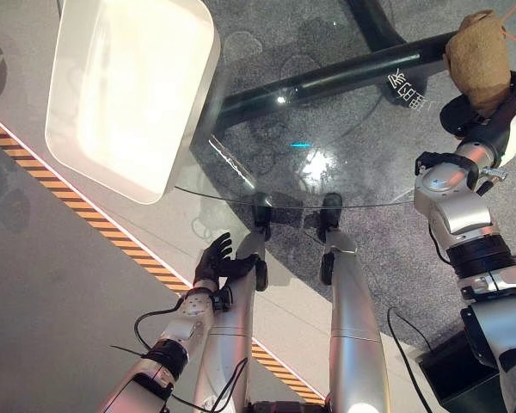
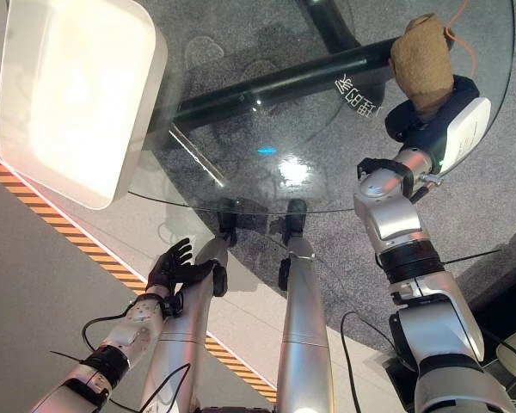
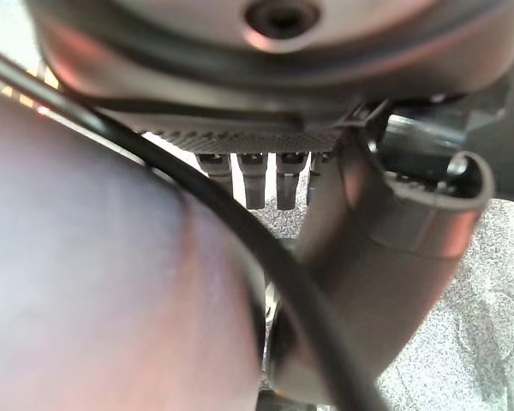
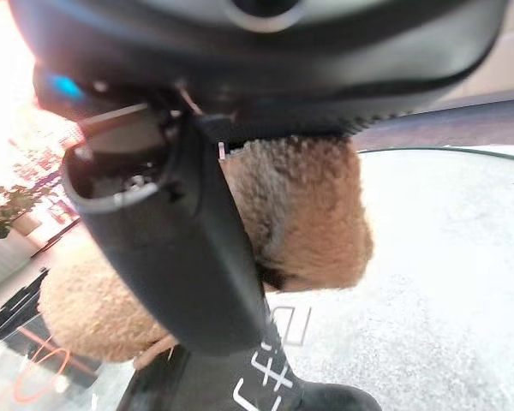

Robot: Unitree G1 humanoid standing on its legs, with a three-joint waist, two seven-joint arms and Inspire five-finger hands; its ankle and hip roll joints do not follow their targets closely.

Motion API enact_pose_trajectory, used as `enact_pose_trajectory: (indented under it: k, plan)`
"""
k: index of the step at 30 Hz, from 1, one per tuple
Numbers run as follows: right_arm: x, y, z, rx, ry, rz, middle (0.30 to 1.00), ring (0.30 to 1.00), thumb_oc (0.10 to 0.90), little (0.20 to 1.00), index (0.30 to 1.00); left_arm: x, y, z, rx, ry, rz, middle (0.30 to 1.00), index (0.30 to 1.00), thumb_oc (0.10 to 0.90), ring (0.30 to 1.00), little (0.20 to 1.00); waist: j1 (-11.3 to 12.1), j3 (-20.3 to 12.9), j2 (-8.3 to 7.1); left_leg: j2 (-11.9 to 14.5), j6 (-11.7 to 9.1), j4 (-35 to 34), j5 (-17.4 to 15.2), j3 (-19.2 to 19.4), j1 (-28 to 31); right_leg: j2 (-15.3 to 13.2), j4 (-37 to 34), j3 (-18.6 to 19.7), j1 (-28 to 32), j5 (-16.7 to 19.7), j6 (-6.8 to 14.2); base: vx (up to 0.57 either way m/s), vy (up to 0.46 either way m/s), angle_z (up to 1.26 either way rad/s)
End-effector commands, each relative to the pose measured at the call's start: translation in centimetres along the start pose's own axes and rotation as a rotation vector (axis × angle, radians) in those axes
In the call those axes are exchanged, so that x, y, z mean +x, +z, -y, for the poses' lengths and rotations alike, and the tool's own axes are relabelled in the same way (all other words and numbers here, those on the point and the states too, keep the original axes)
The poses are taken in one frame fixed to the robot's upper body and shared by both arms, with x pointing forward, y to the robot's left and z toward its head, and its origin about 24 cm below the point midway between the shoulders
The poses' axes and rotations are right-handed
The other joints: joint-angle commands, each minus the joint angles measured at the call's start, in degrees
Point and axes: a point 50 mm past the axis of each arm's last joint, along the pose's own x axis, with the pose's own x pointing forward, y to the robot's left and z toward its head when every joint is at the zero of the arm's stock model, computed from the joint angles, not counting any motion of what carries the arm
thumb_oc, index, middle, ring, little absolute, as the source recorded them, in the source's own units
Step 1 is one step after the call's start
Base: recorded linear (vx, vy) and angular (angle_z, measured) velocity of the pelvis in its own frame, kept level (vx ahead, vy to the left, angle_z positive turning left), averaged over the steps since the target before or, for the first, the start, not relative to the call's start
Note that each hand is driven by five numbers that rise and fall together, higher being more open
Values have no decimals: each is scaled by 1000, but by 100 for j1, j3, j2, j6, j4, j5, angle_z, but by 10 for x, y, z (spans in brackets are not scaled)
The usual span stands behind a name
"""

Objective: Wipe the table with a cloth and put it in the basket.

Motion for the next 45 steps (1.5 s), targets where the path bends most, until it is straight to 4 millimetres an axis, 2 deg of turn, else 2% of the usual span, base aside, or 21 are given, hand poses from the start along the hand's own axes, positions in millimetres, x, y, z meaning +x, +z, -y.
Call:
enact_pose_trajectory:
  k: [1, 4, 16, 24, 34, 39, 45]
  plan:
    - [6, -8, 19, -19, -55, 31, 300, 300, 100, 200, 300, -33, -68, 6, 5, 10, -207, 900, 900, 800, 900, 900, -81, -126, 409, -175, -3, 694, -669, -28, -152, 295, -381, -366, -20, 327, -76, 0, 0, 0]
    - [5, -1, 20, 4, -70, 60, 300, 300, 100, 200, 300, -34, -69, 7, 3, 9, -208, 900, 900, 800, 900, 900, -87, -126, 400, -173, 1, 717, -688, -36, -141, 299, -362, -354, -8, 305, -80, 0, 0, 0]
    - [4, 49, 35, 156, -154, 229, 300, 300, 100, 200, 300, -39, -75, 7, -21, 11, -231, 900, 900, 800, 900, 900, -36, -126, 342, -205, 40, 727, -736, -141, -47, 324, -302, -327, 84, 251, -54, 4, 9, 0]
    - [0, 73, 30, 195, -113, 295, 300, 300, 100, 200, 300, -41, -80, 6, -28, 4, -252, 900, 900, 800, 900, 900, 53, -126, 337, -236, 80, 713, -732, -180, -4, 307, -291, -350, 127, 250, -54, 8, 29, 2]
    - [-20, 101, 8, 173, 57, 388, 300, 300, 100, 200, 300, -44, -82, 11, -36, -19, -261, 900, 900, 800, 900, 900, 206, -126, 398, -270, 129, 762, -736, -172, -77, 259, -167, -385, 38, 208, -62, 10, 56, 4]
    - [-29, 104, -4, 113, 143, 407, 300, 300, 100, 200, 300, -46, -82, 13, -33, -26, -262, 900, 900, 800, 900, 900, 265, -126, 406, -288, 146, 718, -710, -181, -69, 244, -197, -416, 55, 208, -60, -2, 26, 4]
    - [-48, 99, -28, 20, 320, 439, 300, 300, 100, 200, 300, -46, -81, 18, -32, -43, -247, 900, 900, 800, 900, 900, 340, -126, 438, -314, 151, 637, -671, -172, -29, 226, -252, -461, 98, 200, -54, -8, 20, 3]
